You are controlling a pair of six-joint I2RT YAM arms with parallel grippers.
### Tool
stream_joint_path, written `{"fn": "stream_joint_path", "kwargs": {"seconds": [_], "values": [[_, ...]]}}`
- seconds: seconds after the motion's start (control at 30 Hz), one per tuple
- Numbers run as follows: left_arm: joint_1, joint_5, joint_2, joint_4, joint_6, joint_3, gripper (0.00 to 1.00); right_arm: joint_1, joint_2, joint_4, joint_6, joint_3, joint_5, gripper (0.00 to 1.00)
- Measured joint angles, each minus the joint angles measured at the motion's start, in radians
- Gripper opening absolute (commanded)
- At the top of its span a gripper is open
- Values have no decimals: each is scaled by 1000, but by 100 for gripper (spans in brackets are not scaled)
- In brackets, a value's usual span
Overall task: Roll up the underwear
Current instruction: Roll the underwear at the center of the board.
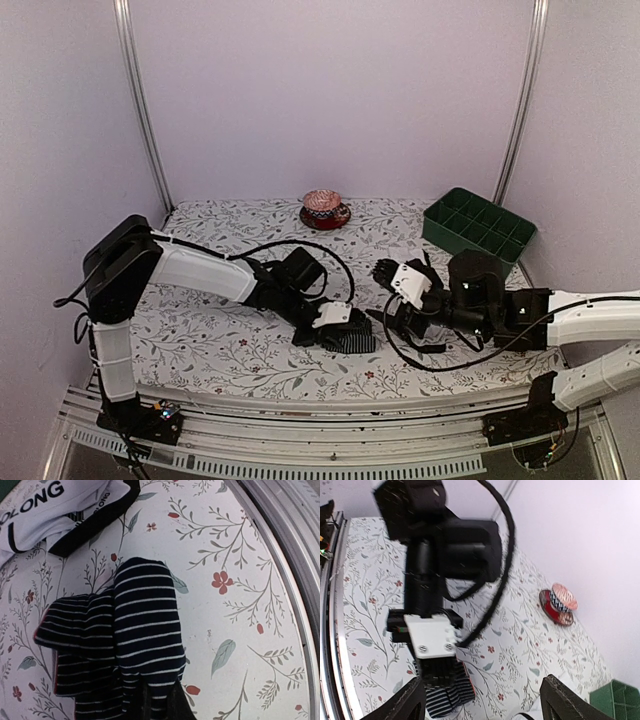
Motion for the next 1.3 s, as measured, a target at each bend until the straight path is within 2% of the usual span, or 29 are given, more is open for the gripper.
{"fn": "stream_joint_path", "kwargs": {"seconds": [0.2,0.33,0.57,0.93,1.3], "values": [[53,155,86,-134,-33,120,0,120,-134,166,-113,-122,70,80],[72,224,129,-204,-49,176,0,153,-143,216,-174,-141,53,78],[114,354,209,-313,-64,270,0,200,83,178,-244,-74,31,67],[138,446,266,-387,-78,332,0,203,462,23,-270,87,143,61],[144,472,275,-401,-86,338,0,195,606,-31,-282,129,278,53]]}}
